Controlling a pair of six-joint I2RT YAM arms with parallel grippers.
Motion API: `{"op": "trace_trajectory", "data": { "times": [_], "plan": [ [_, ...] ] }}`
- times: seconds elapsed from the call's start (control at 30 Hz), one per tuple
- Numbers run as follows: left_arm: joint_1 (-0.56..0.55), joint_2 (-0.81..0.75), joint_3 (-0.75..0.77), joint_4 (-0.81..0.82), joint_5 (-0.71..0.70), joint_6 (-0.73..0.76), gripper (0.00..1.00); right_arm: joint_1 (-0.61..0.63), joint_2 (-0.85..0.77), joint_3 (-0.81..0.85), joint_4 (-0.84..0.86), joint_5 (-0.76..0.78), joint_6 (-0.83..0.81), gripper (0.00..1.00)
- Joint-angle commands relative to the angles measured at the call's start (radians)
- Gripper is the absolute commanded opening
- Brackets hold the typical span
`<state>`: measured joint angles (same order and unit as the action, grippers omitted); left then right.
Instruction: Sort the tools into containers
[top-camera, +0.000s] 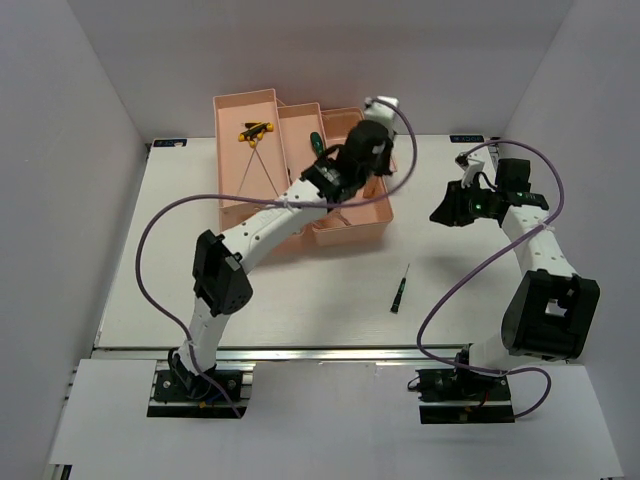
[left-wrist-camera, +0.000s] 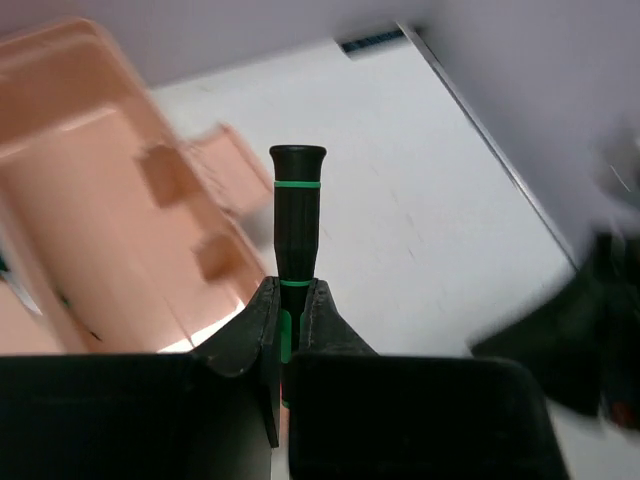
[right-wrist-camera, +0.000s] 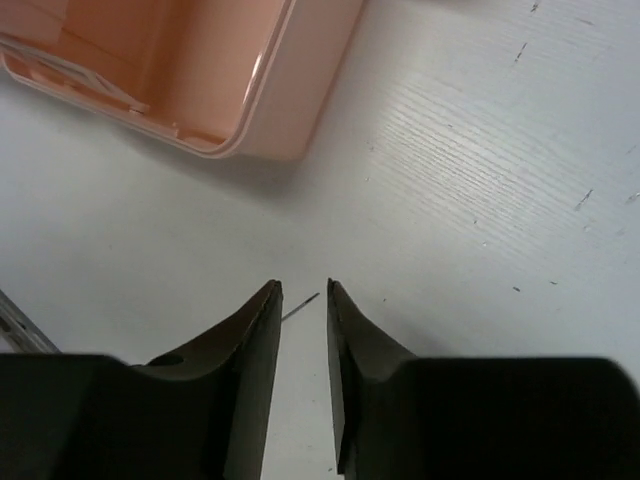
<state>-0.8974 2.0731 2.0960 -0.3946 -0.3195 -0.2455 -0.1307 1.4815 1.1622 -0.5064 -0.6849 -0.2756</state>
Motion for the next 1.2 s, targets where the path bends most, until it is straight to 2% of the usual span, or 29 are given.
{"op": "trace_trajectory", "data": {
  "times": [0.0, 0.03, 0.13, 0.17, 0.23, 0.27, 0.37, 0.53, 0.63, 0.73, 0.77, 0.8, 0.87, 0.9, 0.93, 1.0, 1.03, 1.17],
  "plan": [
    [0.094, 0.108, 0.096, -0.090, -0.105, -0.121, 0.00, -0.001, -0.010, -0.006, -0.046, -0.050, -0.027, 0.34],
    [0.113, 0.125, 0.111, -0.083, -0.121, -0.126, 0.00, 0.005, -0.004, -0.006, -0.076, -0.073, -0.046, 0.53],
    [0.147, 0.179, 0.137, -0.052, -0.122, -0.136, 0.02, 0.026, 0.025, -0.001, -0.127, -0.053, -0.074, 0.62],
    [0.152, 0.188, 0.140, -0.047, -0.122, -0.140, 0.14, 0.051, 0.031, -0.002, -0.154, -0.027, -0.079, 0.64],
    [0.163, 0.205, 0.153, -0.046, -0.116, -0.147, 0.22, 0.084, 0.049, -0.021, -0.181, 0.014, -0.071, 0.64],
    [0.167, 0.206, 0.153, -0.046, -0.113, -0.153, 0.33, 0.127, 0.051, -0.032, -0.190, 0.066, -0.042, 0.65],
    [0.172, 0.193, 0.141, -0.027, -0.101, -0.158, 0.45, 0.236, 0.030, -0.088, -0.169, 0.155, 0.053, 0.64],
    [0.172, 0.144, 0.142, -0.010, -0.084, -0.156, 0.50, 0.379, 0.022, -0.144, -0.130, 0.324, 0.243, 0.60],
    [0.172, 0.061, 0.110, -0.001, -0.063, -0.155, 0.51, 0.401, 0.062, -0.134, -0.182, 0.349, 0.294, 0.56],
    [0.172, -0.108, -0.042, 0.045, -0.062, -0.153, 0.51, 0.420, 0.079, -0.142, -0.233, 0.364, 0.296, 0.52],
    [0.172, -0.161, -0.157, 0.062, -0.069, -0.150, 0.51, 0.425, 0.068, -0.156, -0.244, 0.372, 0.296, 0.52],
    [0.172, -0.273, -0.222, 0.089, -0.093, -0.147, 0.52, 0.431, 0.059, -0.165, -0.254, 0.377, 0.302, 0.50],
    [0.172, -0.385, -0.347, 0.102, -0.127, -0.144, 0.55, 0.437, 0.014, -0.200, -0.258, 0.400, 0.320, 0.50],
    [0.172, -0.442, -0.464, 0.105, -0.165, -0.150, 0.57, 0.442, 0.001, -0.216, -0.251, 0.415, 0.335, 0.50],
    [0.172, -0.550, -0.520, 0.097, -0.188, -0.158, 0.59, 0.457, -0.013, -0.229, -0.244, 0.450, 0.358, 0.50],
    [0.173, -0.658, -0.670, 0.065, -0.248, -0.198, 0.66, 0.483, -0.029, -0.265, -0.209, 0.511, 0.406, 0.50],
    [0.172, -0.759, -0.713, 0.048, -0.274, -0.216, 0.68, 0.502, -0.023, -0.259, -0.215, 0.562, 0.414, 0.50],
    [0.172, -0.974, -0.869, -0.061, -0.413, -0.322, 0.75, 0.508, 0.032, -0.260, -0.195, 0.608, 0.473, 0.49]
  ]
}}
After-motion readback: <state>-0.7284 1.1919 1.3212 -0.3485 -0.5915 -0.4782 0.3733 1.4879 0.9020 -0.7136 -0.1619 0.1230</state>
